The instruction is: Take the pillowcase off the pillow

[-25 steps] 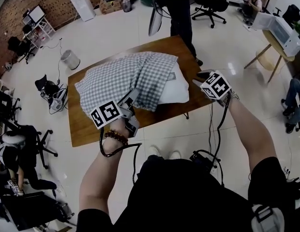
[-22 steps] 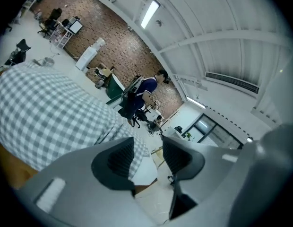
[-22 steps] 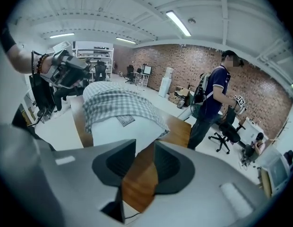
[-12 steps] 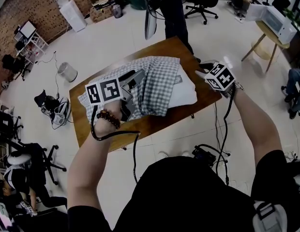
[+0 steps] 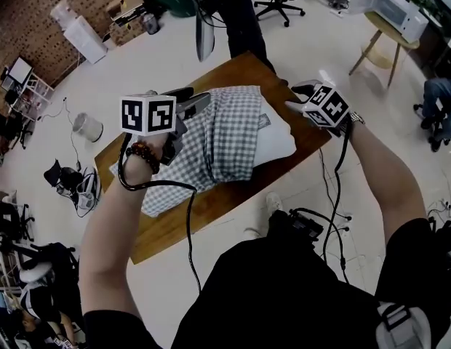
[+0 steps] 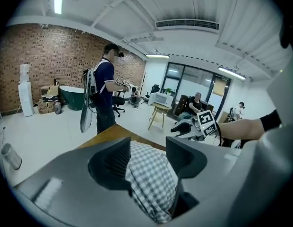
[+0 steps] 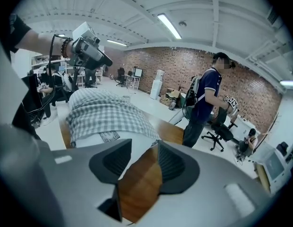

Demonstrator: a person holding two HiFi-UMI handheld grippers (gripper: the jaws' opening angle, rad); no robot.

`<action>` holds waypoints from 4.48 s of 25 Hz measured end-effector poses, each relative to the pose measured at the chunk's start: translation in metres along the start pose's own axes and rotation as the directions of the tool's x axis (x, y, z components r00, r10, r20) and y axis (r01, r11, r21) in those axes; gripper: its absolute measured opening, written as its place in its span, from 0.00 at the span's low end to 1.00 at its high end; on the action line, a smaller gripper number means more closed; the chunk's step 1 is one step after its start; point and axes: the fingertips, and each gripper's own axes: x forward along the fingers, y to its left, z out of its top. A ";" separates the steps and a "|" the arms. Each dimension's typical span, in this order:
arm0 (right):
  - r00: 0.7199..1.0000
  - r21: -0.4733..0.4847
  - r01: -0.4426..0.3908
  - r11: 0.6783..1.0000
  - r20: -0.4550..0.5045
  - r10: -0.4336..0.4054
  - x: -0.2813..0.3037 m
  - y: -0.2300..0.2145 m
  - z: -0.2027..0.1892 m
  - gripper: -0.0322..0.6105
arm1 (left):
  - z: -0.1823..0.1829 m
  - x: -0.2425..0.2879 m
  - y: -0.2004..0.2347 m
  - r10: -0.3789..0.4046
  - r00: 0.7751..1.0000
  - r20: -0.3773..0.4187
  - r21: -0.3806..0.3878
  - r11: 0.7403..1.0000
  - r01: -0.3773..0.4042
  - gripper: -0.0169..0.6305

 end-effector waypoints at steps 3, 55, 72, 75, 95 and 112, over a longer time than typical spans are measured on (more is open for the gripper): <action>1.000 0.028 -0.017 0.999 -0.007 0.017 0.015 -0.020 -0.002 0.34 | 0.010 0.019 0.022 -0.003 0.997 -0.071 0.052 0.999 0.007 0.40; 0.776 0.220 -0.621 0.753 0.309 0.550 0.141 -0.163 0.019 0.08 | 0.001 0.321 0.267 -0.322 0.627 -0.710 -0.319 0.940 0.122 0.05; 0.879 -0.042 -0.393 0.919 0.276 0.389 0.048 -0.126 0.061 0.08 | -0.043 0.239 0.306 -0.181 0.696 -0.695 -0.320 0.944 -0.074 0.04; 0.892 -0.021 -0.369 0.929 0.271 0.360 0.043 -0.134 0.056 0.08 | -0.050 0.223 0.319 -0.139 0.701 -0.699 -0.312 0.942 -0.125 0.04; 0.927 0.110 -0.344 0.932 0.196 0.319 0.079 -0.150 0.020 0.16 | -0.036 0.197 0.311 0.007 0.789 -0.614 -0.119 0.988 -0.101 0.14; 0.937 0.084 -0.329 0.941 0.158 0.313 0.071 -0.120 0.056 0.39 | 0.005 0.112 0.252 0.063 0.938 -0.342 -0.100 0.990 -0.103 0.35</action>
